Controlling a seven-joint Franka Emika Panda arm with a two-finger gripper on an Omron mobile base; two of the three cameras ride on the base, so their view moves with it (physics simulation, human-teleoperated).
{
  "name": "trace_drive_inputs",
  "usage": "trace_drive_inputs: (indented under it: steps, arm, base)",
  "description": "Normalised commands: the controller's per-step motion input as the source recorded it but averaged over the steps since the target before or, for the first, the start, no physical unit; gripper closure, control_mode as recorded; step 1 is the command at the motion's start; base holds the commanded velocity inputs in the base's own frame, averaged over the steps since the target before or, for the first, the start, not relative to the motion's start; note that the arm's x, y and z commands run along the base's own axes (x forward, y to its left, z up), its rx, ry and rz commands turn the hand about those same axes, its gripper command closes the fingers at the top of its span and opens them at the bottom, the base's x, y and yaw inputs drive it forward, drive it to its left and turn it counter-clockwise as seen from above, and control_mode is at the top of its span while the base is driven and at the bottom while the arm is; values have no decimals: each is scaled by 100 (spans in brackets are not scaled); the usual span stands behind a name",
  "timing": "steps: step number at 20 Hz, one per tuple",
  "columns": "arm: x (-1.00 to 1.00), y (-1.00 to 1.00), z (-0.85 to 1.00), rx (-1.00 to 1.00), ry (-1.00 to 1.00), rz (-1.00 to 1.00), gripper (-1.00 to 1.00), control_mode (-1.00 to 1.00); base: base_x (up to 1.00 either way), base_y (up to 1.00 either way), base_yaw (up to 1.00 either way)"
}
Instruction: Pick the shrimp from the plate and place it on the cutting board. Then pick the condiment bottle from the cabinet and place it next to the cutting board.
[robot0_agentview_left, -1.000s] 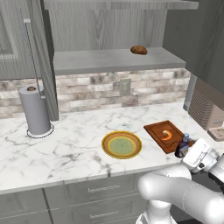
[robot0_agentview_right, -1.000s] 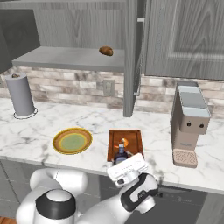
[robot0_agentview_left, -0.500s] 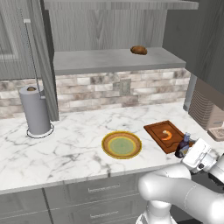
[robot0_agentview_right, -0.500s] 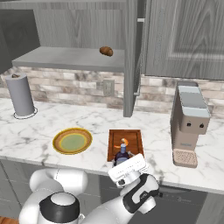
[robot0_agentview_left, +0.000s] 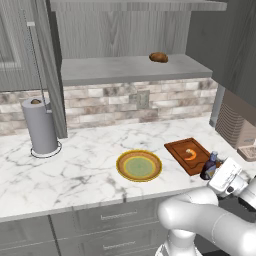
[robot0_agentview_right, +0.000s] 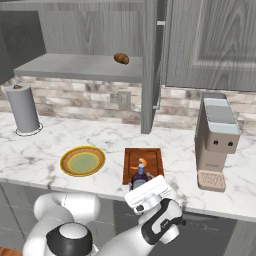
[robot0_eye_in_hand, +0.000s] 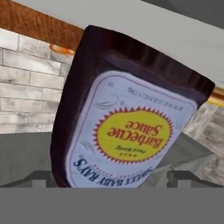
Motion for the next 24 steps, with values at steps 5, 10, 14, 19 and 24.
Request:
trace_drive_inputs:
  steps: [5, 10, 14, 19, 24]
  arm:
    - [0, 0, 0, 0, 0, 0, -100, -100]
    - [-3, 0, 0, 0, 0, 0, -100, -100]
    - [-8, 0, 0, 0, -1, 0, -100, -100]
    - [-16, 0, 1, 0, -2, 0, -100, -100]
    - [-32, 0, 30, 0, -7, 0, -100, -100]
  base:
    - [0, 0, 0]
    - [0, 0, 0]
    - [0, 0, 0]
    - [0, 0, 0]
    - [0, 0, 0]
